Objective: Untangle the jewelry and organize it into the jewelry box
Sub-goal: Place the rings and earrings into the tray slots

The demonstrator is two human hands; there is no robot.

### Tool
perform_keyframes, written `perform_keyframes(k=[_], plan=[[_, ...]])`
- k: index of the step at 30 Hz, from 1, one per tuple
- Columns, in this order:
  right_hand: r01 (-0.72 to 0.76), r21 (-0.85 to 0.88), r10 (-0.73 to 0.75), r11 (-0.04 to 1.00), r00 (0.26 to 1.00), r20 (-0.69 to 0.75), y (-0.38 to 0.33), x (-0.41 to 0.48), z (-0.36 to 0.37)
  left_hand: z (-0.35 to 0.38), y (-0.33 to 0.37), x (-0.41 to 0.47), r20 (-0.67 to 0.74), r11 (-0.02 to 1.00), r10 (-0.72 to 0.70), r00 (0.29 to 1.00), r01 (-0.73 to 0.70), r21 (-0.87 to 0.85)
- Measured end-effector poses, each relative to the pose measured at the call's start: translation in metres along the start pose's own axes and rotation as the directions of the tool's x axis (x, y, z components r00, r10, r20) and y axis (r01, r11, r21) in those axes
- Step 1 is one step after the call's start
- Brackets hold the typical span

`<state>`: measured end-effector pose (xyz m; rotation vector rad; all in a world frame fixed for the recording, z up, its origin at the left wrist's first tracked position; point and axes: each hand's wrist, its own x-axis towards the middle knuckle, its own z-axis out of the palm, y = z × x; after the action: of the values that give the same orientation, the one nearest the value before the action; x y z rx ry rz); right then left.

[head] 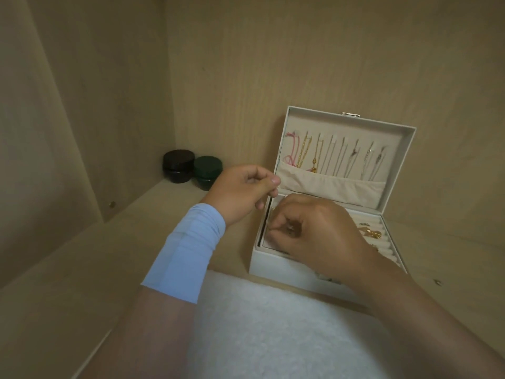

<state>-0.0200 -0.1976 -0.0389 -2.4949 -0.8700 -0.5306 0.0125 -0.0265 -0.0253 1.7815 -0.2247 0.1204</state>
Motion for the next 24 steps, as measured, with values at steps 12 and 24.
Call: perform_keyframes(k=[12, 24], plan=[[-0.438, 0.823, 0.522, 0.362, 0.826, 0.21, -0.011, 0.003, -0.037, -0.002, -0.002, 0.001, -0.019, 0.998, 0.04, 0.999, -0.039, 0.043], [-0.02, 0.044, 0.016, 0.999, 0.996, 0.087, 0.001, -0.005, -0.003, -0.003, -0.006, 0.003, -0.027, 0.998, 0.043, 0.999, -0.042, 0.043]])
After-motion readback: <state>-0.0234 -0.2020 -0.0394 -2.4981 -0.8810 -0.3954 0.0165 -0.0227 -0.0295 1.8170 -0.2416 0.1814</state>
